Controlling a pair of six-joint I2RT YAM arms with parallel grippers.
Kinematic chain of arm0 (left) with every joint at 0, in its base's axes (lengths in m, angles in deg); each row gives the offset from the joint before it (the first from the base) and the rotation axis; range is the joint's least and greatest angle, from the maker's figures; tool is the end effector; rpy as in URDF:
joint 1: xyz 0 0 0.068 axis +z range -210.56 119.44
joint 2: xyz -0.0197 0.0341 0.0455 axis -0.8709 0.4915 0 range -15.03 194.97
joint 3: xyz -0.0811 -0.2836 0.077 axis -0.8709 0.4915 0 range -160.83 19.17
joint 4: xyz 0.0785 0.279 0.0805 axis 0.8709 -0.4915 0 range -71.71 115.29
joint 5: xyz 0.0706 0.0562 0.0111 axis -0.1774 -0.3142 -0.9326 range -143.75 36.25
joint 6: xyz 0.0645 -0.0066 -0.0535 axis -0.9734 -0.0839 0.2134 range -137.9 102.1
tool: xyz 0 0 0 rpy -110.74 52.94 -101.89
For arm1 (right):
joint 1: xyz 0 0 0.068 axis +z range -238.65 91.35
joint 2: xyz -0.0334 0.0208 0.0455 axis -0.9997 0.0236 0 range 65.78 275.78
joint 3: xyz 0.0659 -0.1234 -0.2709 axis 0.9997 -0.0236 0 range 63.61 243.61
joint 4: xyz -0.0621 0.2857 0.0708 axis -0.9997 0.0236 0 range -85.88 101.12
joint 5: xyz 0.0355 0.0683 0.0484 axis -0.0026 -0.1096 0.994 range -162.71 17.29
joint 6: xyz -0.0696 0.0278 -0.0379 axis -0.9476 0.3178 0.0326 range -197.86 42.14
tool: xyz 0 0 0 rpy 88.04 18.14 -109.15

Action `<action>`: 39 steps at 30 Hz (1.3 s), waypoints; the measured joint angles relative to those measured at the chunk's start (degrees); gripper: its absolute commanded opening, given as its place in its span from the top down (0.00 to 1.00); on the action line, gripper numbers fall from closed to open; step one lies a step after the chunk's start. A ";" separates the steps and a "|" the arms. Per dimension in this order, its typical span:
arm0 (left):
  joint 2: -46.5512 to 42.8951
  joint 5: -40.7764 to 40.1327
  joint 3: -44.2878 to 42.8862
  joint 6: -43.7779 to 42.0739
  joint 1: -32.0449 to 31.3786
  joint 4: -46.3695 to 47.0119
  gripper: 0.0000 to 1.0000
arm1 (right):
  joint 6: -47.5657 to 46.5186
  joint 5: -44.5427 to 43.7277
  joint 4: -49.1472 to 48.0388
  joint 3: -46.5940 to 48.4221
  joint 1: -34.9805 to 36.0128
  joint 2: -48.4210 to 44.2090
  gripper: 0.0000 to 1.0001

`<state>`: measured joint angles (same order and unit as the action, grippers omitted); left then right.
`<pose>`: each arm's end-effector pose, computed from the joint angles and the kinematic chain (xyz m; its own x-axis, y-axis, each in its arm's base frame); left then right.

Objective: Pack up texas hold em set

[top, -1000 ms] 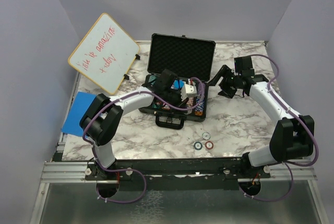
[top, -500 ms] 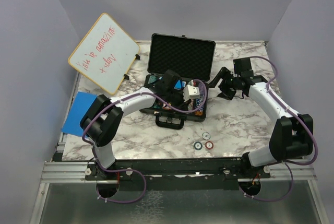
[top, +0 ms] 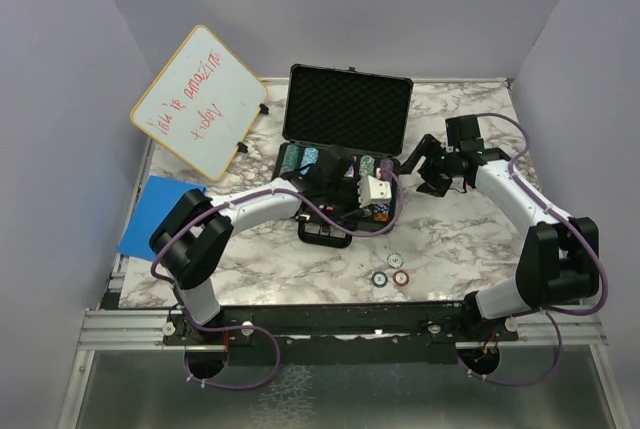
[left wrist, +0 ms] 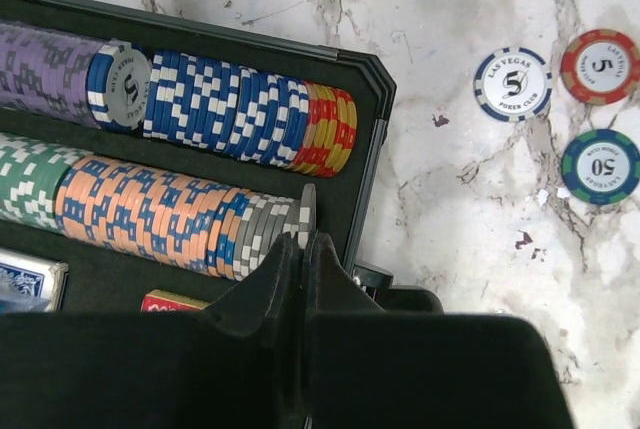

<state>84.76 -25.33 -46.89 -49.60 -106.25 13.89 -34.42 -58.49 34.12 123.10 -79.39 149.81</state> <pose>0.2823 -0.3394 0.1985 0.0327 0.6281 -0.7774 0.9951 0.0518 0.0837 0.3514 0.0756 0.2261 -0.7877 0.5469 -0.2836 0.3374 0.7681 0.5442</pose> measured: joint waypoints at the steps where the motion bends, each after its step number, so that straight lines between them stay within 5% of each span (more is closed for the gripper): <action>1: -0.63 -1.20 1.05 -0.42 -0.61 1.18 1.00 | 0.00 0.00 -0.02 -0.11 0.00 0.00 0.25; 10: -2.78 -4.94 4.74 -2.03 -1.88 4.72 0.93 | 0.00 0.00 -0.07 -1.11 0.00 0.00 0.25; 16: -2.82 -6.78 4.74 -3.45 -2.45 4.59 0.73 | 0.00 0.02 -0.15 -1.75 0.00 -0.02 0.25; 30: -2.69 -10.21 4.39 -2.78 -1.99 1.44 0.57 | 0.00 0.20 -0.33 -3.37 0.00 -0.26 0.25; 33: -2.71 -9.73 3.76 -2.62 -1.77 -0.13 0.62 | 0.00 0.22 -0.33 -3.74 0.00 -0.37 0.25; 39: -2.86 -7.41 3.58 -2.32 -1.68 -1.68 0.88 | 0.00 0.35 -0.35 -4.09 0.00 -0.79 0.26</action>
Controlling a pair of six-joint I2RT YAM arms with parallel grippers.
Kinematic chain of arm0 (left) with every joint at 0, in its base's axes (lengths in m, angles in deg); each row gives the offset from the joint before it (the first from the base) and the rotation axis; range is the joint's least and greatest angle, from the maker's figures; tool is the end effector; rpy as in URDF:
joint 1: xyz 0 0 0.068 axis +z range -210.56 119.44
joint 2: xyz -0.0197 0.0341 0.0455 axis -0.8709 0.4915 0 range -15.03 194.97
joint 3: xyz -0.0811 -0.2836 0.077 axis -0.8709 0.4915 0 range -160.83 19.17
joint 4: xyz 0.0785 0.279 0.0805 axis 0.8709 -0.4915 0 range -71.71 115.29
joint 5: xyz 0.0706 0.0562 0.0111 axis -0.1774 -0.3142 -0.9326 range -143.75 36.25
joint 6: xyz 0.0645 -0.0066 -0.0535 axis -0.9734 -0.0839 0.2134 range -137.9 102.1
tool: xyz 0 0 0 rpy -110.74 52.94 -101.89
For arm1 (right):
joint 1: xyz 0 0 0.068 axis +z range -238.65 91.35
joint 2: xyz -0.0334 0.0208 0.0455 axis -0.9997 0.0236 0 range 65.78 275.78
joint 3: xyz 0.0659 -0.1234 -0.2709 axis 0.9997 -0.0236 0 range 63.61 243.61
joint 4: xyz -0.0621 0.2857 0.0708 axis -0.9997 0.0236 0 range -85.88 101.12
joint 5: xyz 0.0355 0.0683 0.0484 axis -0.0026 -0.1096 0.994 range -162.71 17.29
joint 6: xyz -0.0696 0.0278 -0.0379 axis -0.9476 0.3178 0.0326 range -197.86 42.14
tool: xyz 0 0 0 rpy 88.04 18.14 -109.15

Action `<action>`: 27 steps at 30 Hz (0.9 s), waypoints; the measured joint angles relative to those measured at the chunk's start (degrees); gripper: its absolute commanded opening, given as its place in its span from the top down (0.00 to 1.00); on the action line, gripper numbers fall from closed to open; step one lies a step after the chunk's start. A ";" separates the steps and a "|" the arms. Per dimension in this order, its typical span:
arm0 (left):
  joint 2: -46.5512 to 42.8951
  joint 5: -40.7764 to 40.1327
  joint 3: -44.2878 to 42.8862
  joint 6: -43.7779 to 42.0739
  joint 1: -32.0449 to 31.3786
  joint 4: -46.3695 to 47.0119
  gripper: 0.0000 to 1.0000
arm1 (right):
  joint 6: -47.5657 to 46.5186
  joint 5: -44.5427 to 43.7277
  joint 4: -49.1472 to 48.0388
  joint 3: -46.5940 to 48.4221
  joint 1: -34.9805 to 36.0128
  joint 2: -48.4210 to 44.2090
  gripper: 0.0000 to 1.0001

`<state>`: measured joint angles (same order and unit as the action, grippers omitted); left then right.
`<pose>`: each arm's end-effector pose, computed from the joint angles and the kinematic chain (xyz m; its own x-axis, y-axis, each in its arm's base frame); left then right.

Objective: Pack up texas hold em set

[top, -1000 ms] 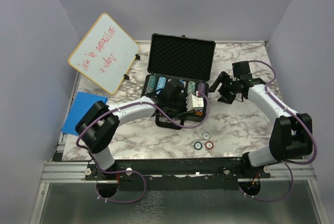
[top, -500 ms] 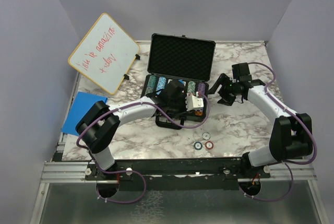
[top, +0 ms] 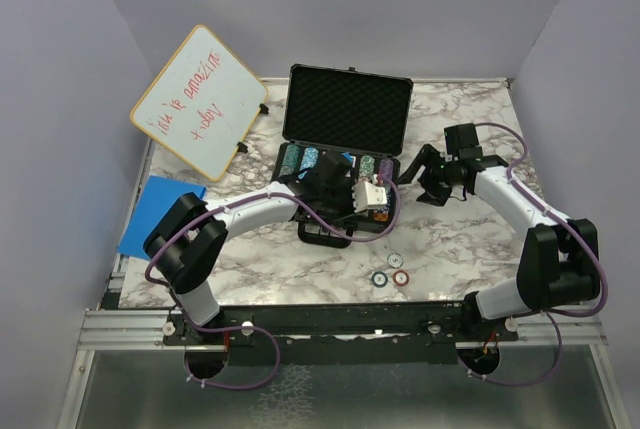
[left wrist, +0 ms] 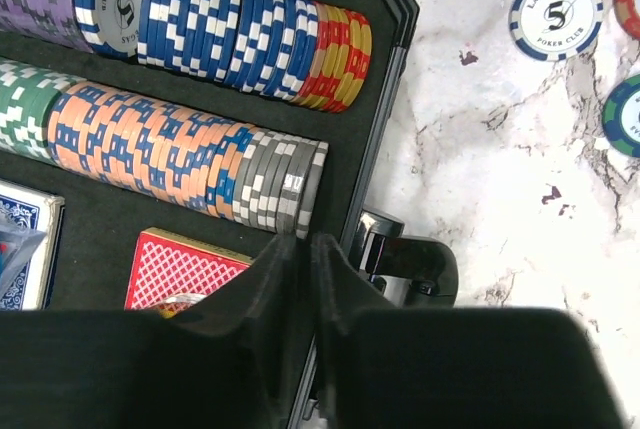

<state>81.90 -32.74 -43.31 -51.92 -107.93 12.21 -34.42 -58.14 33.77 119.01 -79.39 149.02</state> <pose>0.2667 -0.3287 0.1903 0.0619 0.7039 -0.7076 0.9847 0.0728 0.1585 0.3370 0.0737 0.2052 -0.8032 0.5434 -0.2444 0.3623 0.7711 0.5236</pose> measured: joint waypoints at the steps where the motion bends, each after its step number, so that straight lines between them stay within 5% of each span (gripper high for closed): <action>1: -0.09 0.33 0.00 0.04 0.00 0.02 0.90 | 0.00 0.09 -0.02 -0.09 0.00 -0.07 0.25; 17: -0.09 1.01 -0.83 1.33 0.17 0.15 0.95 | 0.00 1.05 -0.22 -1.81 0.00 -1.20 0.26; 27: 0.48 -2.93 -1.62 -3.17 -0.22 -3.19 0.64 | -0.09 1.27 -0.28 -2.12 0.00 -1.42 0.26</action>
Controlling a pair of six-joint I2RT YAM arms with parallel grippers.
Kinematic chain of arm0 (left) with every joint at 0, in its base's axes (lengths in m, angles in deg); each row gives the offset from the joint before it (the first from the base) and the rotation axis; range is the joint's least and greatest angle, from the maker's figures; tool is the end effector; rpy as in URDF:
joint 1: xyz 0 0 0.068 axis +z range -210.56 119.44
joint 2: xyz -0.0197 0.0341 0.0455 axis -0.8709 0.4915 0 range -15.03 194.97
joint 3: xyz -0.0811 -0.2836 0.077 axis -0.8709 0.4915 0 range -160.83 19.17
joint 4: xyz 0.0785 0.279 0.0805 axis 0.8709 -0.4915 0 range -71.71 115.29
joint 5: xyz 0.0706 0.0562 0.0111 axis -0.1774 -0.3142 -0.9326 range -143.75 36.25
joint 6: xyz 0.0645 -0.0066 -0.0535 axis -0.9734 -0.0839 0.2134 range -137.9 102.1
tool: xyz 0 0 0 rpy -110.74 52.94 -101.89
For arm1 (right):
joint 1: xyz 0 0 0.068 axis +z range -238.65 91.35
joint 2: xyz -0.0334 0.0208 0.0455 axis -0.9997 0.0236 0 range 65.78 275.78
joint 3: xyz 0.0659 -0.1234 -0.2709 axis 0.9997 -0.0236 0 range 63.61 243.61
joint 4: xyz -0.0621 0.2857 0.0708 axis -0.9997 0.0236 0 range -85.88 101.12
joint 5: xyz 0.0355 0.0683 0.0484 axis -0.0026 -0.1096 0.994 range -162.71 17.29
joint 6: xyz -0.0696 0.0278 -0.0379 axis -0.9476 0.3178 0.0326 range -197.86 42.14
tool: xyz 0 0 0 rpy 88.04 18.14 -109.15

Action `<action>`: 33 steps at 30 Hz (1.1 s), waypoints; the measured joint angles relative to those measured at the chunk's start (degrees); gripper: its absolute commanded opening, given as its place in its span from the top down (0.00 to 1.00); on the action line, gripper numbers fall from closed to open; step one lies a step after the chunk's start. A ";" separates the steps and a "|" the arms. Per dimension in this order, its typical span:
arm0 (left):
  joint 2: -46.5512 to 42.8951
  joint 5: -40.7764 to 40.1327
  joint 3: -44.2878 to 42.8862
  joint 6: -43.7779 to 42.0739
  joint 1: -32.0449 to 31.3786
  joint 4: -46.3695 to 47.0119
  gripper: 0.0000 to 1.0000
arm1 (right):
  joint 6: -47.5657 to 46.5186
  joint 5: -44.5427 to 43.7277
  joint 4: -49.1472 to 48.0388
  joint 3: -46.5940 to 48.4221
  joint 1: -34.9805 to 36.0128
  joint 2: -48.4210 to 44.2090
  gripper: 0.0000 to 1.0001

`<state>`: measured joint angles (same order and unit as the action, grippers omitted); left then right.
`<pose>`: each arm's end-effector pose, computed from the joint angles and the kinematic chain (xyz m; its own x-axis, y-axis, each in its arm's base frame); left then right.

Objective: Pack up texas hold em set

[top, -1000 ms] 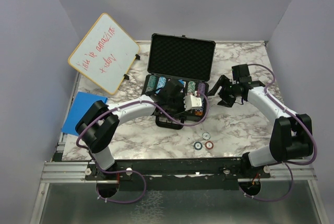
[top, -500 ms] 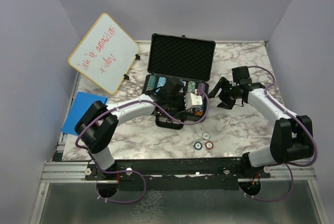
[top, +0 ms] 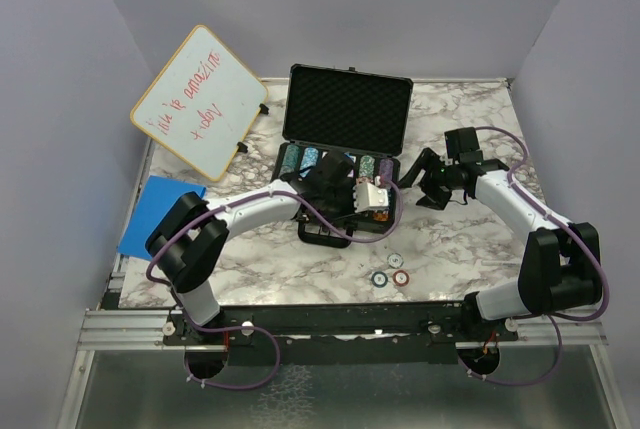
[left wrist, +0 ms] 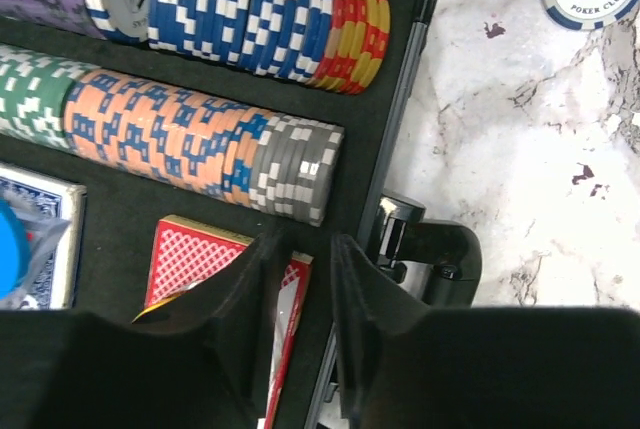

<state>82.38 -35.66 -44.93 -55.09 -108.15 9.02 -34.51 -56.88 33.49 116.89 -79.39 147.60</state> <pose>0.2692 -0.3286 0.1911 0.0972 0.7455 -0.6594 0.9777 0.0526 0.2036 0.3275 0.0738 0.2006 -0.8125 0.5367 -0.2277 0.3574 0.7671 0.5328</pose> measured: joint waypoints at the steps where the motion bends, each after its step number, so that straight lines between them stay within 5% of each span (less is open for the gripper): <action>1: 0.00 -0.20 -0.35 0.07 0.02 -0.24 0.63 | -0.02 0.02 0.02 0.02 0.00 0.00 0.26; 11: 0.00 1.79 -5.16 2.91 0.72 -1.53 0.64 | -0.98 0.11 0.00 0.00 0.00 0.00 0.26; 15: -0.22 2.10 -5.75 5.18 1.01 -0.35 0.55 | -2.12 0.02 0.55 0.02 0.00 0.00 0.27; 19: -2.47 -0.90 -3.89 11.65 1.95 6.49 0.35 | -5.97 -2.03 4.94 1.01 0.00 0.02 0.27; 20: -3.30 -2.14 -3.21 13.73 2.49 8.59 0.24 | -6.86 -3.02 5.99 1.18 0.00 -0.11 0.27; 21: -4.02 -3.15 -2.64 15.76 3.08 10.51 0.03 | -7.69 -4.00 7.08 1.18 0.00 -0.42 0.27; 27: -9.18 -14.71 1.75 32.02 7.17 23.28 0.01 | -10.08 -9.77 12.87 -1.86 2.73 -8.68 0.26; 33: -11.06 -22.88 2.45 47.69 11.21 25.92 0.01 | -8.55 -16.61 17.64 -2.14 17.55 -11.41 0.25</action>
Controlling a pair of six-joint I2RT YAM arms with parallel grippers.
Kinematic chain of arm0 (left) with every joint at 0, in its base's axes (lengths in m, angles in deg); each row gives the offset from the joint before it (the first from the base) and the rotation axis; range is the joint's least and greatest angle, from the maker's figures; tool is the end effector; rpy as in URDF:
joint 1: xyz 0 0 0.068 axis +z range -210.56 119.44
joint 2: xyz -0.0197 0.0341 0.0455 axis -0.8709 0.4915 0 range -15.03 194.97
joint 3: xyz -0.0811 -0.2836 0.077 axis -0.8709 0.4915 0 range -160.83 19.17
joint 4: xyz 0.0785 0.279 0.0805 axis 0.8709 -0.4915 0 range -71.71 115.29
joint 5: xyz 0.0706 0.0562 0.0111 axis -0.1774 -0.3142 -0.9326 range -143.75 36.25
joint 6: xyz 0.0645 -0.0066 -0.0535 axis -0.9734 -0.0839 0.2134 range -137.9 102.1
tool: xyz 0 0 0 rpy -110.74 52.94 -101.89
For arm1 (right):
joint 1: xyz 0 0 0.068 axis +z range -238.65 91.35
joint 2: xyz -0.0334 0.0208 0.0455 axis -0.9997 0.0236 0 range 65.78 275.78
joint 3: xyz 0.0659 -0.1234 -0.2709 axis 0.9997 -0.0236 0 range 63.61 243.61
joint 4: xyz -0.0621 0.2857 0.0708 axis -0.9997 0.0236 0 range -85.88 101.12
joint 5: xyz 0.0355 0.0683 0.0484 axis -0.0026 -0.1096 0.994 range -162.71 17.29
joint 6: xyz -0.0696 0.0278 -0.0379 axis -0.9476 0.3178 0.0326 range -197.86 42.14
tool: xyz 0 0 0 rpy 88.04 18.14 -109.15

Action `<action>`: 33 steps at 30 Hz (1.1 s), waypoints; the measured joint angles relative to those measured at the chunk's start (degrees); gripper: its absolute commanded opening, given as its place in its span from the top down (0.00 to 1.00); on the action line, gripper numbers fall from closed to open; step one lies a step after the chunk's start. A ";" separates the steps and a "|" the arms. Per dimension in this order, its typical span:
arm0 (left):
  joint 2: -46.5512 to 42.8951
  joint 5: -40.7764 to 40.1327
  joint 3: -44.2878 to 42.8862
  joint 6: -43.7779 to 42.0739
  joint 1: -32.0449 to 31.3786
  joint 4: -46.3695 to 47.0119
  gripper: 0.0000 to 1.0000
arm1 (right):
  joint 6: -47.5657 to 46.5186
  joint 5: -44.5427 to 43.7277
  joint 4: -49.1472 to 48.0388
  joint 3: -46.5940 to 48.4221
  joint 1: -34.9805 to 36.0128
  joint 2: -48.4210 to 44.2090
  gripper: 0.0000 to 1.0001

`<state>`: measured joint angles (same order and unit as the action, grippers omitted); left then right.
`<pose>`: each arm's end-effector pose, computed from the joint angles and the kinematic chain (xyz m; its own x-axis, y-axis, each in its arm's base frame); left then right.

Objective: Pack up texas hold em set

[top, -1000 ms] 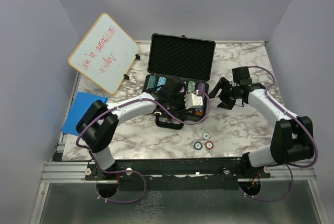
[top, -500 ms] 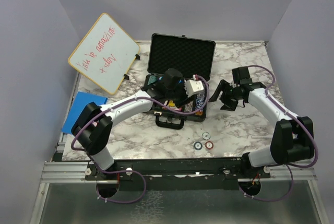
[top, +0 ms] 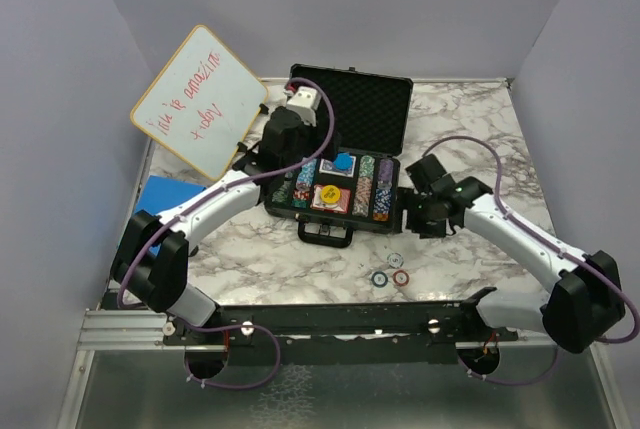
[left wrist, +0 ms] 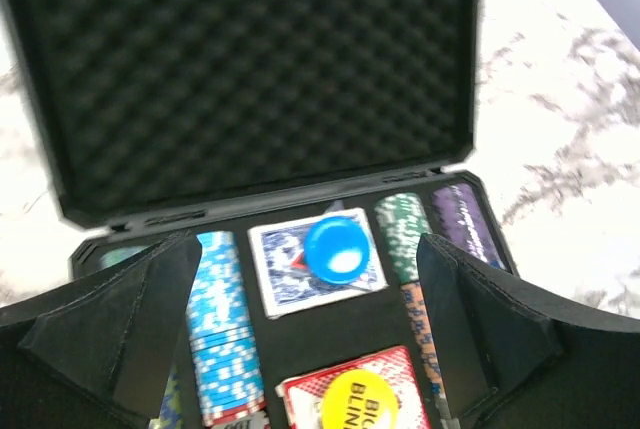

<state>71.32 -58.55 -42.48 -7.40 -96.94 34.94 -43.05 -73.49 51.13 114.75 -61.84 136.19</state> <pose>0.3490 -0.2494 0.3063 -0.3015 -0.0035 -0.9535 0.4791 0.8640 -0.1546 0.2415 0.1210 0.2203 -0.9255 0.1719 -0.3374 0.1002 0.9705 0.2194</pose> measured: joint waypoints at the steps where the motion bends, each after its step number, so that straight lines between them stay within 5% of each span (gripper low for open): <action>1: 0.00 0.07 -0.42 2.86 1.73 -1.29 0.01 | 0.50 -1.01 0.59 0.02 2.64 0.55 0.25; 6: 0.00 1.57 -0.55 9.20 9.16 -4.13 0.01 | 1.77 -4.44 1.79 0.02 11.30 5.27 0.25; 11: -2.58 2.05 3.19 10.54 10.19 -3.89 0.01 | 1.75 -5.64 1.90 0.44 15.87 12.22 0.29; 17: -3.96 2.45 3.74 10.56 9.94 -3.78 0.01 | 1.60 -5.88 0.72 0.44 16.59 15.54 0.38; 33: -3.96 5.20 4.42 11.08 9.97 -3.78 0.01 | 1.53 -6.56 -4.96 -2.93 16.59 17.86 0.43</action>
<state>67.36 -53.35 -38.06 3.68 -86.97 31.16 -41.52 -80.04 46.17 111.82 -45.25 154.05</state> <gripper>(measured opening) 0.987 0.610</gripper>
